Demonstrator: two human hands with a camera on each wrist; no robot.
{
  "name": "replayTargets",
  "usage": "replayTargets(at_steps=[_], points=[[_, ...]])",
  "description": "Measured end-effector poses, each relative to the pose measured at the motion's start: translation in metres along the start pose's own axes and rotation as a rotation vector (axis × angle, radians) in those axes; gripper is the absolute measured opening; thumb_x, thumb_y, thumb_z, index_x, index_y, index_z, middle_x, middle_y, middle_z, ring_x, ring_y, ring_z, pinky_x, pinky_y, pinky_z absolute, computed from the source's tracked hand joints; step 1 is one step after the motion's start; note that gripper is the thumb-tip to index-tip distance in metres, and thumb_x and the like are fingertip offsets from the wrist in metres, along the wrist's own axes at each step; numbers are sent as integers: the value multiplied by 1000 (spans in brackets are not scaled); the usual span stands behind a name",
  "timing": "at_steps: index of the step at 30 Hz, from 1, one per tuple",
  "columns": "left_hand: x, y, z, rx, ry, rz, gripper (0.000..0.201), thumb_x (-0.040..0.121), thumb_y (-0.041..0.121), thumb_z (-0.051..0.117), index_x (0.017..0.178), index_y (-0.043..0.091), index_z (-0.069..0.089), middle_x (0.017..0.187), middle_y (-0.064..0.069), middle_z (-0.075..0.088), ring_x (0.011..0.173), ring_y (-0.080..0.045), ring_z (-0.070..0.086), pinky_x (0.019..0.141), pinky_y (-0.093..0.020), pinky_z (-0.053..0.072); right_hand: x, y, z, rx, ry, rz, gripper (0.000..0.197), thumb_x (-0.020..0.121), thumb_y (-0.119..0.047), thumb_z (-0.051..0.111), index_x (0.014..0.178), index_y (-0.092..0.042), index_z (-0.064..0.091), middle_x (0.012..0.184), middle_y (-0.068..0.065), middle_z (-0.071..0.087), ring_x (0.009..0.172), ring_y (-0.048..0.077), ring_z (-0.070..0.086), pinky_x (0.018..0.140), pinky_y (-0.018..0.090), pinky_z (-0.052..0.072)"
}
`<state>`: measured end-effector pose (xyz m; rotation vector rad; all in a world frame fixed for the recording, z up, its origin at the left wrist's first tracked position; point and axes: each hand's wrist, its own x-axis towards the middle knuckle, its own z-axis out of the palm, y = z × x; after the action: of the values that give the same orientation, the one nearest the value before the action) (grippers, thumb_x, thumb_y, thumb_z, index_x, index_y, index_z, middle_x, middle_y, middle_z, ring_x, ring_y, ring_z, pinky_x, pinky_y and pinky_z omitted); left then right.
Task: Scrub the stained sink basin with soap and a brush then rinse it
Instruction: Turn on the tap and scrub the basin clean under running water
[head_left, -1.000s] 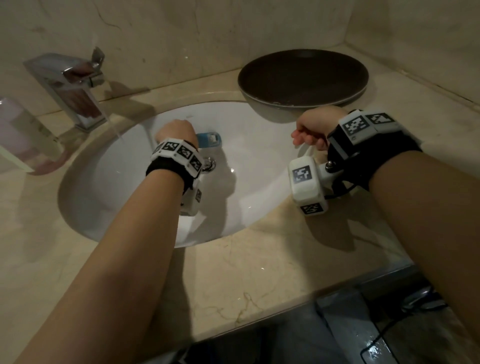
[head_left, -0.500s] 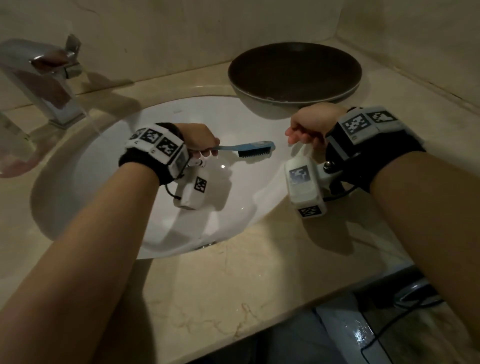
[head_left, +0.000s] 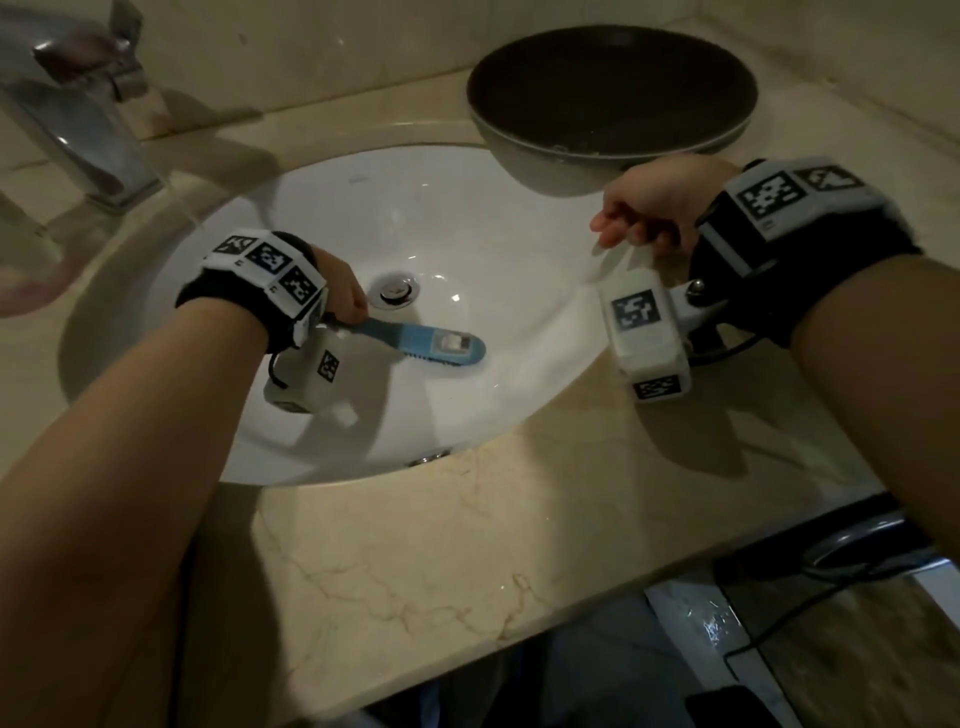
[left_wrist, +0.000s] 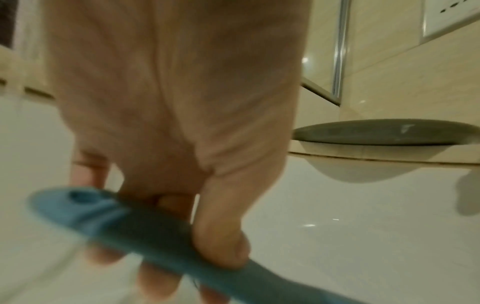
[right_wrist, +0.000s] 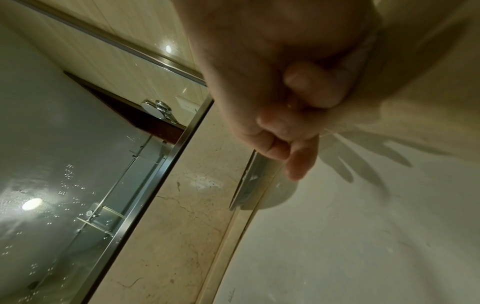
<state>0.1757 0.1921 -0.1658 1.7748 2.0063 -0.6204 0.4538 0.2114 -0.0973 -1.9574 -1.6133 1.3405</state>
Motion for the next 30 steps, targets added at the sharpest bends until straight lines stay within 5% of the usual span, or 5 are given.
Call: replayTargets(at_steps=[7,12,17,22,30], points=[[-10,-7,-18,-339,-187,82,23,96,6,46,78,9,61,39,9,56,35,3,47,40,-7,38,0,0,1,-13,2,25,33,97,-12,33,69,-10,49,65,-1,53,15,0,30,24,5,17],[-12,-2,1,-74,-418,-36,10,90,10,59,94,12,68,75,4,64,63,-6,51,49,-8,44,-2,0,2,9,14,15,33,97,-12,35,68,-9,50,64,-1,53,15,0,31,24,5,18],[-9,-9,6,-9,-41,-28,22,93,13,50,106,5,67,63,0,64,52,-8,52,53,-15,41,-4,-1,2,16,7,3,33,98,-10,33,69,-7,49,63,1,52,14,0,30,21,8,19],[-2,-4,-1,43,195,-85,31,98,11,39,118,0,60,121,-18,59,113,-35,53,96,-36,40,-4,-1,3,44,10,-1,33,98,-9,33,68,-6,48,60,2,54,13,0,29,20,8,18],[-9,27,2,-174,-269,176,22,96,14,46,78,8,57,48,7,52,31,2,42,36,-7,33,-5,-1,1,23,25,7,32,96,-11,36,68,-9,50,57,-1,57,16,1,32,26,4,18]])
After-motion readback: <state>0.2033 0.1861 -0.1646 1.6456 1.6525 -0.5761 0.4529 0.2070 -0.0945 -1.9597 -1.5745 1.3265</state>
